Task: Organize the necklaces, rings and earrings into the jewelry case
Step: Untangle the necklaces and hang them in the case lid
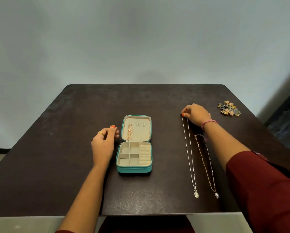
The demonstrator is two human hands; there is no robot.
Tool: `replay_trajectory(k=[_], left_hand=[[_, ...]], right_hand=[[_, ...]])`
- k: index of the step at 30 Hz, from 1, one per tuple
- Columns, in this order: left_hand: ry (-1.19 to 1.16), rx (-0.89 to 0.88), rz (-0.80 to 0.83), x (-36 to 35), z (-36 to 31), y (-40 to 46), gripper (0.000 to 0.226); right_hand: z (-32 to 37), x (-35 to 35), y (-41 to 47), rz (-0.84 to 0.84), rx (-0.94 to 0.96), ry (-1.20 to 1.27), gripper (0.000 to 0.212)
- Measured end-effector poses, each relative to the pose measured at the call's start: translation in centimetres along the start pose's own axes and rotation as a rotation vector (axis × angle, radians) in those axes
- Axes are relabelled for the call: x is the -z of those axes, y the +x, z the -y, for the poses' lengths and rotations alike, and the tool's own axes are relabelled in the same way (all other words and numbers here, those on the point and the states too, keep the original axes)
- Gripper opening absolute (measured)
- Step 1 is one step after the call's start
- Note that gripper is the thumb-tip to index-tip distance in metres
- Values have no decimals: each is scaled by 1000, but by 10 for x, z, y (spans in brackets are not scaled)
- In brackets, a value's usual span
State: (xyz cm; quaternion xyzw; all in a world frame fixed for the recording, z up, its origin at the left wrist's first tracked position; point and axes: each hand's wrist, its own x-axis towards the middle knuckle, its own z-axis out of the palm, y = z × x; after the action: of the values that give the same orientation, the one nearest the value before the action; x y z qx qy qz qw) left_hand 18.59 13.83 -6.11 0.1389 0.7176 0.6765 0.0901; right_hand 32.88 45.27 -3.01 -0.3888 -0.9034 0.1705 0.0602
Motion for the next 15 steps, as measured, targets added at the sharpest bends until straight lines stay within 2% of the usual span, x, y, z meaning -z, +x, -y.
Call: replay_trajectory(k=[5, 10, 15], left_hand=[[-44, -7, -14, 1, -2, 0, 18], [-124, 14, -24, 3, -5, -2, 21], [-294, 94, -27, 7, -7, 1, 15]], right_hand=[[5, -3, -5, -30, -26, -36, 26], [8, 15, -22, -71, 50, 221, 16], [21, 49, -54, -86, 167, 340, 9]])
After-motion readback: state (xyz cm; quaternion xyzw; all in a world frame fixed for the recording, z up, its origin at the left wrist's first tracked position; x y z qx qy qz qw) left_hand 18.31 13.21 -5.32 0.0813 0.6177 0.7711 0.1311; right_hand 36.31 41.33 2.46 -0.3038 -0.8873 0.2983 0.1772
